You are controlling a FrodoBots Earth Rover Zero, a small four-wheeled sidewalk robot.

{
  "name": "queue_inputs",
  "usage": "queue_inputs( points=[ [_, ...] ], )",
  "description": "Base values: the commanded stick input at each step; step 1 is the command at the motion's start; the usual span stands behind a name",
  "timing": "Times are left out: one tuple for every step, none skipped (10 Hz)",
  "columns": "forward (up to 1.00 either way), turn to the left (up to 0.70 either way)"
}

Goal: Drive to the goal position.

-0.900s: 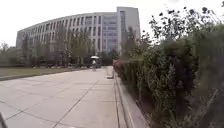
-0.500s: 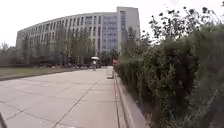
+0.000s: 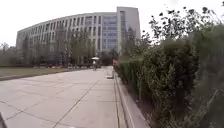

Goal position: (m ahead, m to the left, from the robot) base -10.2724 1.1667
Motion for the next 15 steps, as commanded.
queue_inputs(
  points=[
    [0.0,0.0],
    [0.0,0.0],
    [0.0,0.0],
    [0.0,0.0],
    [0.0,0.0],
    [0.0,0.0],
    [0.0,0.0],
    [0.02,0.0],
    [0.01,0.0],
    [0.0,0.0],
    [0.0,0.0],
    [0.0,0.0],
    [0.0,0.0],
    [0.0,0.0],
    [0.0,0.0]
  ],
)
